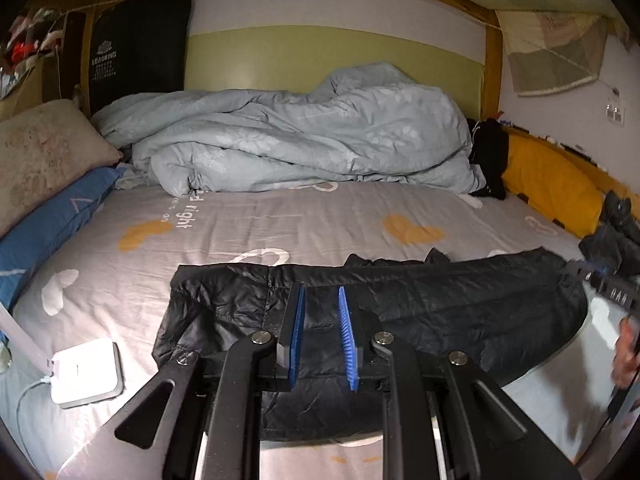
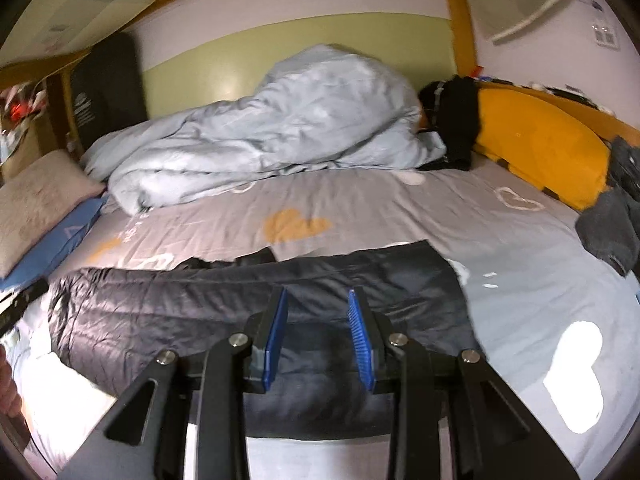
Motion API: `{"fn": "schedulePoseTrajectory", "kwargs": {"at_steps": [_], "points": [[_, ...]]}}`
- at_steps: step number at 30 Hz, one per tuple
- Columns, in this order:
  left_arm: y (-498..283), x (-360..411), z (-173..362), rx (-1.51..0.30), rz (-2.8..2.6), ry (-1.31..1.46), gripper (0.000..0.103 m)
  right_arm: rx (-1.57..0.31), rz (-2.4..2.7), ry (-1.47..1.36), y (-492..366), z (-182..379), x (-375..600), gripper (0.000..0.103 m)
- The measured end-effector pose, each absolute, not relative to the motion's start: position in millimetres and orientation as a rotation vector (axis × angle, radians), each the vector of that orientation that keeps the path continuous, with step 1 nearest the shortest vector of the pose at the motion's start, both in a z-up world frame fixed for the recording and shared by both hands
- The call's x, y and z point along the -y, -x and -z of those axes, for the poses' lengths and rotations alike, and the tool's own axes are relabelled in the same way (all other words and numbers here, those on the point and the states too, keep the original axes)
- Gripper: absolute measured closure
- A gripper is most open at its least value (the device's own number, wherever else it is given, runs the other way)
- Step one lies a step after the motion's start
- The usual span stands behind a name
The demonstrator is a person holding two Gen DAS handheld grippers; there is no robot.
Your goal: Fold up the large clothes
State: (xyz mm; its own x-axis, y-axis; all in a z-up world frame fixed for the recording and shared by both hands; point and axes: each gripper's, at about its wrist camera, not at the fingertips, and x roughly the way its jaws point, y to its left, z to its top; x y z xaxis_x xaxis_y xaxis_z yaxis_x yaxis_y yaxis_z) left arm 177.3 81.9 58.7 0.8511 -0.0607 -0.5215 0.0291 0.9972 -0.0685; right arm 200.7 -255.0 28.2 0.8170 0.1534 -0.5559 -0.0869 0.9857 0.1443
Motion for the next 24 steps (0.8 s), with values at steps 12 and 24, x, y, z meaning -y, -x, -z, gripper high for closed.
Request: {"fn": "schedulePoseTrajectory", "kwargs": {"at_steps": [12, 24], "points": [[-184, -76, -41, -0.622, 0.047, 0.046, 0.086, -0.734, -0.364, -0.226, -211, -10, 212, 0.084], [-187, -72, -33, -0.641, 0.031, 0.017, 0.086, -0.892, -0.425, -0.071, -213, 39, 140, 0.086]]}}
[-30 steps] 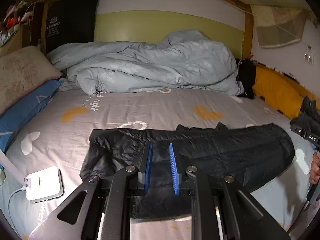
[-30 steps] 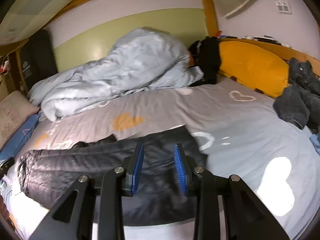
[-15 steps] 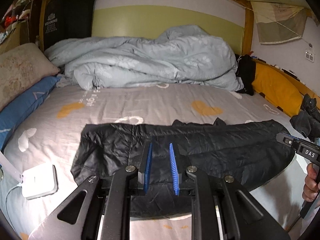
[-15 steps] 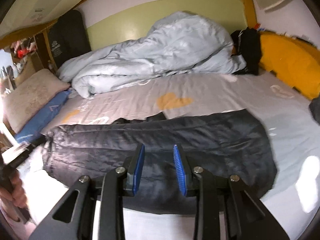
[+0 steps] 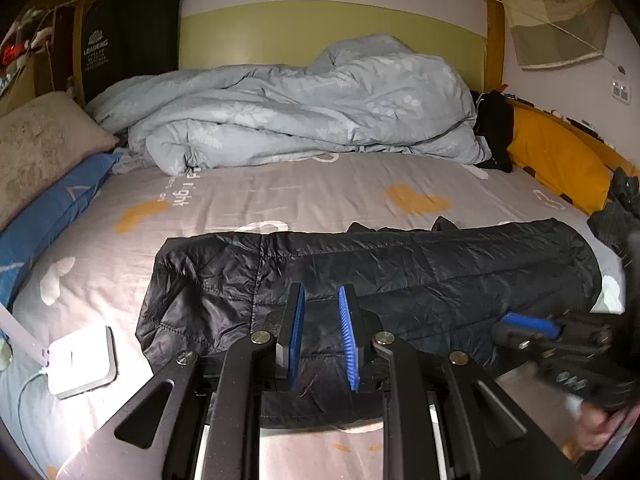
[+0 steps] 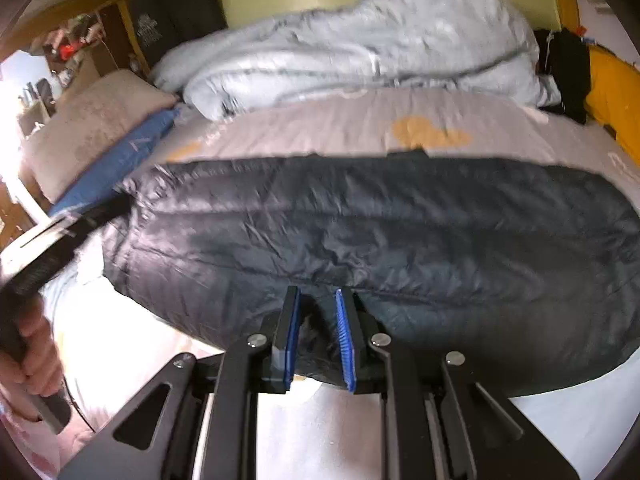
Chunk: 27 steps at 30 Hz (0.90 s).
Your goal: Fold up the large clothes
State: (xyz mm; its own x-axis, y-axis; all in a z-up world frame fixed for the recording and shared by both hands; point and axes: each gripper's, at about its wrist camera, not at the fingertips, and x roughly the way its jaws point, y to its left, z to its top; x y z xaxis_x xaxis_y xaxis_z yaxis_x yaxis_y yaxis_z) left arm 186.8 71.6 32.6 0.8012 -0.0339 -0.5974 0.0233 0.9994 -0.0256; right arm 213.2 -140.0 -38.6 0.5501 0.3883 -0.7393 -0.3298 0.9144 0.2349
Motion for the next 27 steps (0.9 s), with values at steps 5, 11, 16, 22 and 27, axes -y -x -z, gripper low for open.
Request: {"fn": "schedulePoseTrajectory", "kwargs": {"at_steps": [5, 11, 16, 22, 27], "points": [[-191, -72, -27, -0.660, 0.018, 0.004, 0.085, -0.976, -0.377, -0.053, -234, 71, 136, 0.088], [-198, -77, -18, -0.700, -0.006, -0.001, 0.073, -1.008, -0.361, -0.032, -238, 82, 136, 0.090], [-205, -85, -9, -0.722, -0.044, -0.001, 0.066, -1.016, -0.375, -0.036, -241, 81, 138, 0.090], [-204, -92, -13, -0.710, -0.043, 0.038, 0.055, -0.885, -0.391, -0.122, -244, 39, 156, 0.090], [-203, -92, -16, -0.702, -0.040, 0.035, 0.052, -0.897, -0.391, -0.175, -268, 31, 164, 0.090]]}}
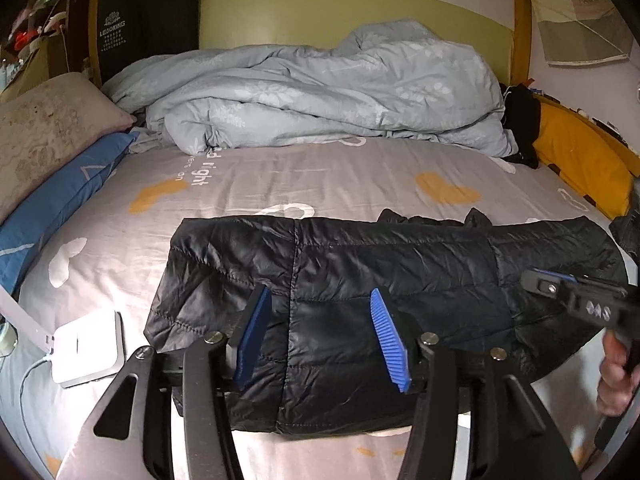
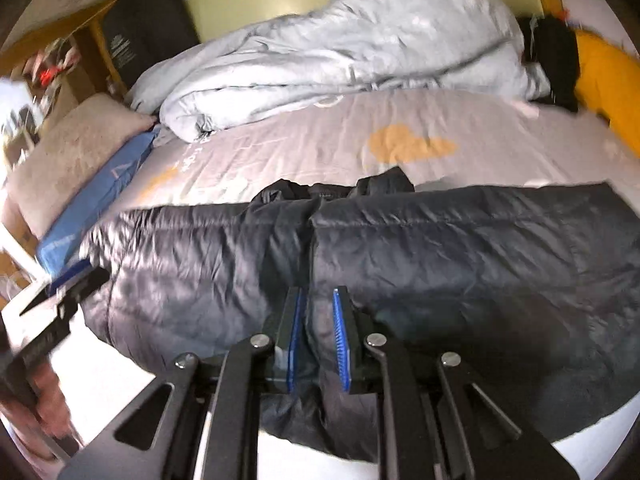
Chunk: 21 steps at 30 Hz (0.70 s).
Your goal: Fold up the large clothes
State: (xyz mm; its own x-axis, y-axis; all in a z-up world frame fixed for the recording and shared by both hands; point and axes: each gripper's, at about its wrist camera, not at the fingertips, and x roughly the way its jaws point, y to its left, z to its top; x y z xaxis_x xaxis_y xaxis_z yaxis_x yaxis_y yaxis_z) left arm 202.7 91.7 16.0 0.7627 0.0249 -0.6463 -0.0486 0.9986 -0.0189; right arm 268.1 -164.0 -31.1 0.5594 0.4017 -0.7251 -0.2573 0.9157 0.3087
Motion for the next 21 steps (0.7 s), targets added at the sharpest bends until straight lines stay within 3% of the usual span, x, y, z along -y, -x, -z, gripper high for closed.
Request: {"fn": "schedulePoseTrajectory", "kwargs": {"at_steps": [10, 21], "points": [[-207, -91, -13, -0.720, -0.042, 0.031, 0.052, -1.018, -0.364, -0.162, -305, 79, 149, 0.091], [-209, -91, -7, -0.732, -0.051, 0.007, 0.051, -0.972, -0.311, -0.136, -315, 73, 143, 0.090]]}}
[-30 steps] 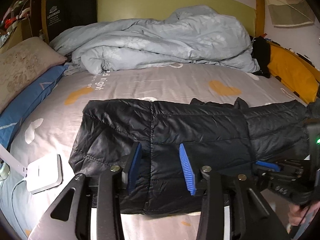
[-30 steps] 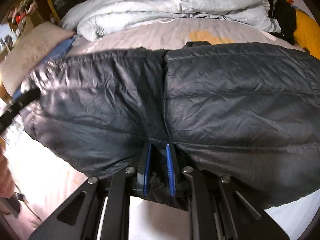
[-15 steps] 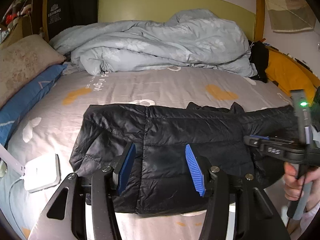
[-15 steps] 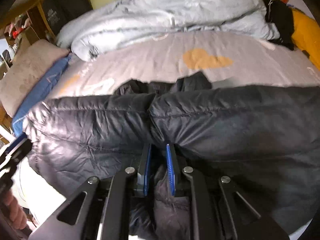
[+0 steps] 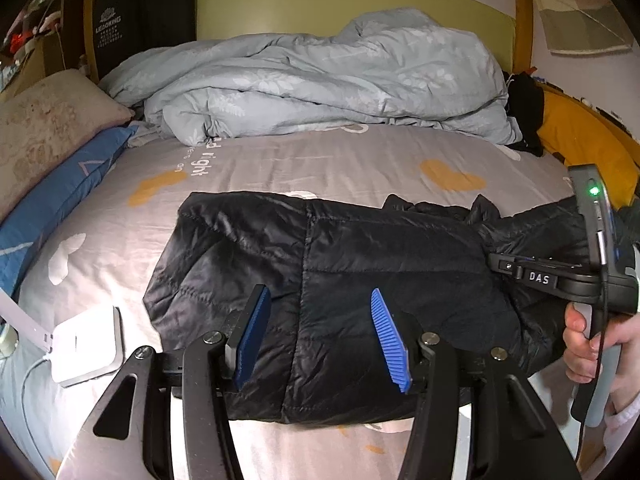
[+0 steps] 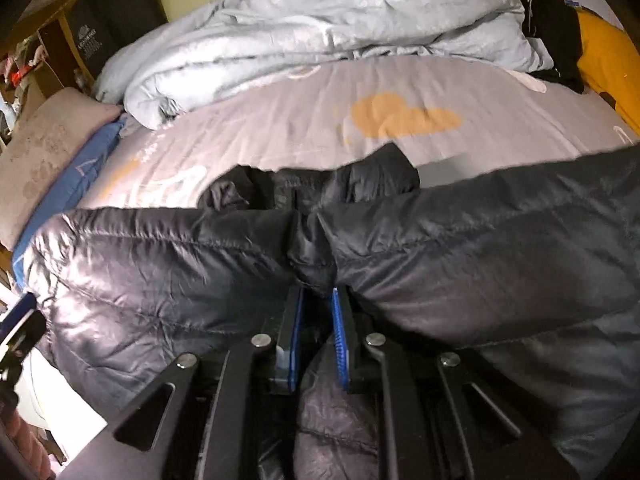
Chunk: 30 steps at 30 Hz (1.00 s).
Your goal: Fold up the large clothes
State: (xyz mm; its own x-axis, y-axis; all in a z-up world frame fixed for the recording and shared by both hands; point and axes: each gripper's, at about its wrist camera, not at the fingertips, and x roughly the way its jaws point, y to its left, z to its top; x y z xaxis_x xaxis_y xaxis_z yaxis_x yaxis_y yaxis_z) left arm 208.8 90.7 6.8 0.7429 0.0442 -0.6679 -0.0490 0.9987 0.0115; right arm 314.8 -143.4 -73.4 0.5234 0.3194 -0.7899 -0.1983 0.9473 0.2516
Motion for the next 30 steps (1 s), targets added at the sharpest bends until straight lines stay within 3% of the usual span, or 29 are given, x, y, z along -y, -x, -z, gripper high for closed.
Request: {"fn": "schedulePoseTrajectory", "kwargs": {"at_steps": [12, 18, 27, 30], "points": [[-205, -97, -16, -0.720, -0.031, 0.047, 0.049, -0.932, -0.309, -0.127, -293, 48, 158, 0.090], [-194, -97, -29, -0.681, -0.019, 0.062, 0.043, -0.845, -0.311, -0.206, -251, 13, 190, 0.083], [-171, -108, -45, -0.617, -0.037, 0.046, 0.019, -0.758, -0.247, -0.272, -194, -2, 242, 0.056], [-171, -115, -45, -0.633, -0.022, 0.076, 0.018, -0.742, -0.168, -0.180, -183, 1, 248, 0.034]]}}
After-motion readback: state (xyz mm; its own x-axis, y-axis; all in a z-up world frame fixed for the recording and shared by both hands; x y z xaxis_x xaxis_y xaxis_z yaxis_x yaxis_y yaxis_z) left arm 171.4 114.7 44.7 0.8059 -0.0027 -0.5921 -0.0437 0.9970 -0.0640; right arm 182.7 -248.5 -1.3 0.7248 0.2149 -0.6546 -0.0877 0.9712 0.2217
